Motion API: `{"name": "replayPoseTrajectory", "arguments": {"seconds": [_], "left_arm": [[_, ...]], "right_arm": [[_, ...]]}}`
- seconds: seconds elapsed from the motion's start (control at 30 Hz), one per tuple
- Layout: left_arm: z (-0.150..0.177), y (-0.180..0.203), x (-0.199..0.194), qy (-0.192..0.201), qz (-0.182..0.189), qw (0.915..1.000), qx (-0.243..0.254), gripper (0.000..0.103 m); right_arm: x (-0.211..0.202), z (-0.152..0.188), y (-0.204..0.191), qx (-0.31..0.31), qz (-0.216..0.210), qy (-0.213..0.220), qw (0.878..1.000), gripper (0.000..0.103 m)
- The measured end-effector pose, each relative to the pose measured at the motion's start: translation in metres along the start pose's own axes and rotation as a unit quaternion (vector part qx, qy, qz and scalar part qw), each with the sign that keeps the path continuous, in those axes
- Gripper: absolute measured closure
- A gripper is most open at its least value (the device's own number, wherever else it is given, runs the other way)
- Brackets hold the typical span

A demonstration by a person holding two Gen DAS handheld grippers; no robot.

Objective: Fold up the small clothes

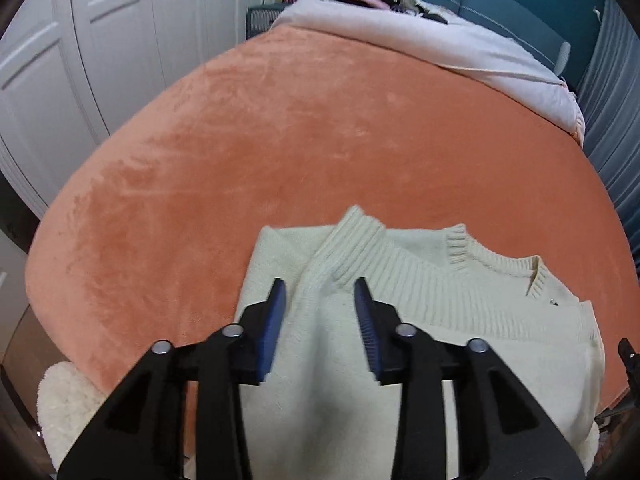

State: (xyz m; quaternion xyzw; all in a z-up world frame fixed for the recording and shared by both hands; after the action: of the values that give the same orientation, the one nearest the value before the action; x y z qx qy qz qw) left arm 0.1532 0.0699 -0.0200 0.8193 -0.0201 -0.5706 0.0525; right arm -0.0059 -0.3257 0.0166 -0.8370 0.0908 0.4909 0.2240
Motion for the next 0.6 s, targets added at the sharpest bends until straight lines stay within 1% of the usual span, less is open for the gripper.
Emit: {"name": "replayPoseTrajectory", "arguments": {"seconds": [0.03, 0.07, 0.13, 0.17, 0.23, 0.27, 0.3, 0.33, 0.37, 0.4, 0.47, 0.5, 0.53, 0.57, 0.6], "left_arm": [[0.007, 0.014, -0.008, 0.008, 0.009, 0.9998, 0.013, 0.058], [0.016, 0.029, -0.009, 0.002, 0.022, 0.9993, 0.030, 0.057], [0.035, 0.058, 0.002, -0.024, 0.046, 0.9970, 0.057, 0.057], [0.045, 0.068, 0.012, -0.039, 0.047, 0.9960, 0.066, 0.057], [0.061, 0.078, 0.033, -0.071, 0.041, 0.9937, 0.076, 0.057], [0.066, 0.076, 0.039, -0.079, 0.031, 0.9932, 0.080, 0.058], [0.070, 0.072, 0.040, -0.074, 0.026, 0.9933, 0.085, 0.058], [0.071, 0.064, 0.037, -0.065, 0.020, 0.9936, 0.091, 0.057], [0.071, 0.057, 0.036, -0.063, 0.012, 0.9939, 0.090, 0.058], [0.070, 0.046, 0.035, -0.064, 0.004, 0.9945, 0.083, 0.058], [0.071, 0.024, 0.040, -0.068, -0.007, 0.9960, 0.057, 0.057], [0.071, 0.015, 0.041, -0.070, 0.000, 0.9964, 0.047, 0.057], [0.071, 0.008, 0.042, -0.071, 0.020, 0.9966, 0.037, 0.057], [0.072, 0.006, 0.041, -0.070, 0.022, 0.9967, 0.035, 0.057], [0.072, 0.007, 0.040, -0.069, 0.015, 0.9967, 0.041, 0.057]], "right_arm": [[0.006, 0.011, -0.026, -0.027, -0.026, -0.017, 0.999, 0.084], [0.017, 0.017, -0.044, -0.052, -0.051, -0.041, 0.997, 0.084], [0.045, 0.045, -0.089, -0.095, -0.092, -0.090, 0.987, 0.084], [0.061, 0.054, -0.109, -0.114, -0.098, -0.108, 0.983, 0.084], [0.078, 0.069, -0.121, -0.145, -0.082, -0.131, 0.977, 0.085], [0.083, 0.069, -0.115, -0.149, -0.070, -0.131, 0.978, 0.090], [0.080, 0.069, -0.103, -0.139, -0.063, -0.128, 0.980, 0.096], [0.076, 0.067, -0.084, -0.116, -0.049, -0.126, 0.984, 0.096], [0.070, 0.064, -0.056, -0.084, -0.035, -0.120, 0.989, 0.096], [0.065, 0.064, -0.031, -0.054, -0.033, -0.114, 0.991, 0.102], [0.052, 0.062, 0.025, 0.001, -0.018, -0.103, 0.995, 0.103], [0.042, 0.067, 0.049, 0.023, 0.002, -0.096, 0.995, 0.103], [0.036, 0.070, 0.064, 0.036, 0.008, -0.091, 0.995, 0.103], [0.034, 0.070, 0.077, 0.052, 0.019, -0.089, 0.994, 0.103], [0.031, 0.071, 0.082, 0.062, 0.002, -0.091, 0.994, 0.103]]}}
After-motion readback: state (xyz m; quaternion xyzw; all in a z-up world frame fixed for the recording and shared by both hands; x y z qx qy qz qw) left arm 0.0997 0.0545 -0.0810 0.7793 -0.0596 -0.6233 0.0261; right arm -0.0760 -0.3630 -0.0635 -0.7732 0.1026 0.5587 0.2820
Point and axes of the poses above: each gripper's, at about its wrist camera, not at the fingertips, and x roughly the way its jaws point, y to its right, z to its underside, the point moved 5 cm from there along x, roughly the way its jaws point, and after that the axes turned 15 degrees about -y, right-handed, at the moved point
